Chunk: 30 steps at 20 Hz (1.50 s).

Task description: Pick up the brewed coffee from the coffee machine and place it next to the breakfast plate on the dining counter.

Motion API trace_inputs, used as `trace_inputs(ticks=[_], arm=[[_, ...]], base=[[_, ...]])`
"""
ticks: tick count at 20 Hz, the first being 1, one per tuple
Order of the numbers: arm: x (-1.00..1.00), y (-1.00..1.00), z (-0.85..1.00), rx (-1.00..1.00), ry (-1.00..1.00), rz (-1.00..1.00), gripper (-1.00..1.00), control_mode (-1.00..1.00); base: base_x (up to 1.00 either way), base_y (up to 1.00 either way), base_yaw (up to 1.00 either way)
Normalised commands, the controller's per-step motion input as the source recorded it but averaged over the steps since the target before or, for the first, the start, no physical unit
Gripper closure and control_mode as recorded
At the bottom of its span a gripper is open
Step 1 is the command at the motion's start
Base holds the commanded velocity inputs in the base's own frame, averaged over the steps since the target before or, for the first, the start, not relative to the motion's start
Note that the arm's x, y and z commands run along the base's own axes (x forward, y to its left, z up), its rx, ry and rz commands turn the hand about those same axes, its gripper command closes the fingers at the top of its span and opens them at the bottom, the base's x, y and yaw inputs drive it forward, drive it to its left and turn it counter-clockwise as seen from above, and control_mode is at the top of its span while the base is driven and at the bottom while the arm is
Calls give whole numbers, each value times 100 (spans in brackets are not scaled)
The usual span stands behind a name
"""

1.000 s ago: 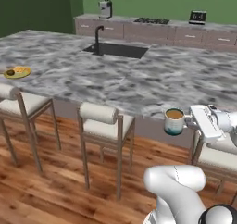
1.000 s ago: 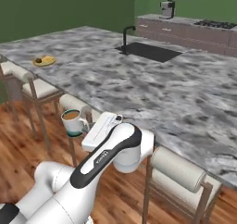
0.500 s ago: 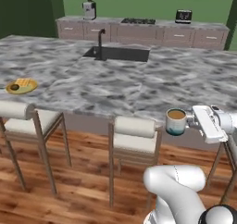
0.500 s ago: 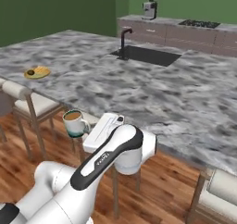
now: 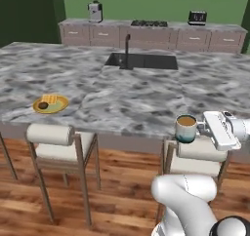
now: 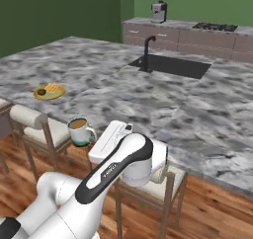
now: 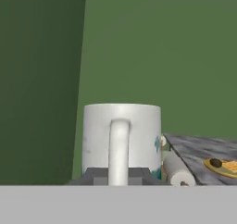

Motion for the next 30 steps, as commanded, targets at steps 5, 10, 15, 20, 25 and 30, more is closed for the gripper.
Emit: trace_inputs(ticks=[5, 10, 15, 20, 25, 30], arm=[[0, 0, 0, 0, 0, 0, 100, 100], [0, 0, 0, 0, 0, 0, 100, 100], [0, 0, 0, 0, 0, 0, 100, 100], [0, 0, 0, 0, 0, 0, 100, 100], [0, 0, 0, 0, 0, 0, 100, 100], [0, 0, 0, 0, 0, 0, 100, 100]], base=[[86, 100, -19], [84, 100, -18], [86, 100, -20], [73, 100, -35], [60, 100, -58], [55, 96, -49]])
